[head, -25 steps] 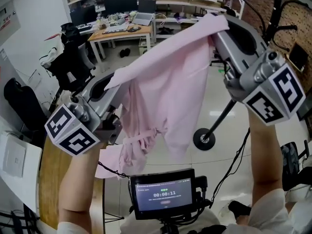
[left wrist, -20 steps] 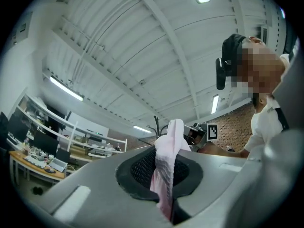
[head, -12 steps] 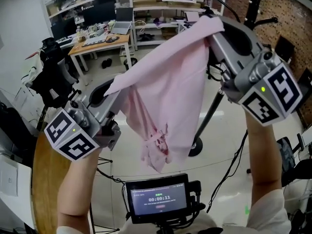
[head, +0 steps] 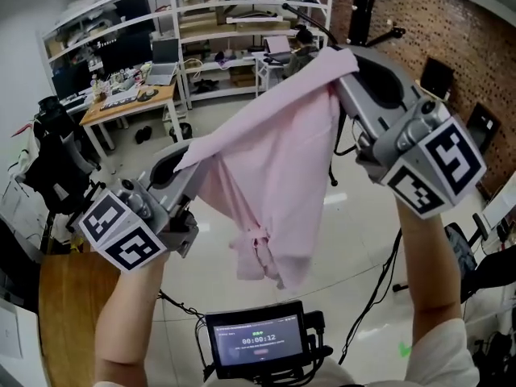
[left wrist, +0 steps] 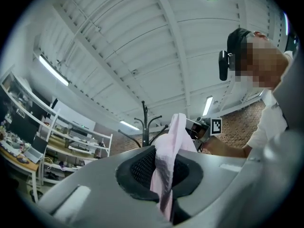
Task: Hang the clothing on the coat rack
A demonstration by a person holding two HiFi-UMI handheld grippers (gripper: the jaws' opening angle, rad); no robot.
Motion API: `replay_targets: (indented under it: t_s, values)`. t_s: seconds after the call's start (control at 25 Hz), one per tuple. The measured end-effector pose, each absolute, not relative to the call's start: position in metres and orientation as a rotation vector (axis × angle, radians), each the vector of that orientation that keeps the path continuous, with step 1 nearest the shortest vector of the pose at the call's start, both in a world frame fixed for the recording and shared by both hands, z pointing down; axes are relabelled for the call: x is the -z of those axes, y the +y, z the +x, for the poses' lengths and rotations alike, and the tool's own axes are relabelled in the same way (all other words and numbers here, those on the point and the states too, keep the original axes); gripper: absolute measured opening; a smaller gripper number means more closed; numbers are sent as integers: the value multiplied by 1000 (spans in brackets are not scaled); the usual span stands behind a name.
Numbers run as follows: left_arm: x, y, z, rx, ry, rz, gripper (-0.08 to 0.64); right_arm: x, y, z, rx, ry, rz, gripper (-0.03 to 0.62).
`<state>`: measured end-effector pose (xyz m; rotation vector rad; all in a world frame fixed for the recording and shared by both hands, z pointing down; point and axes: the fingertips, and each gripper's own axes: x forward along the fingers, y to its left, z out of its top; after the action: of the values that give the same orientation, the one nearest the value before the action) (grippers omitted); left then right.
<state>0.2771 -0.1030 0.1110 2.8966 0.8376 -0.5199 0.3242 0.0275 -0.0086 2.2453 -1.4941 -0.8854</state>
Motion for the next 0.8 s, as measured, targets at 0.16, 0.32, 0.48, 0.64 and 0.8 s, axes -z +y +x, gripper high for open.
replay_targets:
  t_s: [0.16,0.32,0.48,0.64,0.8]
  values:
    - [-104,-83,301,526,884,2879,14,12,52,343,873,-1434,2281,12]
    - [-104,-73,317,513,932,2854,14,10,63,356,846,-1381,2318,12]
    - [-102,-63,330,496,1008,2825,14,9,76,365,821,-1295,2355,12]
    - [-89,-50,337,516,1091,2781,14,21,91,368,817,-1176,2390,12]
    - [-79,-35,343,515,1174,2744,14,31,106,375,796,-1058,2426,12]
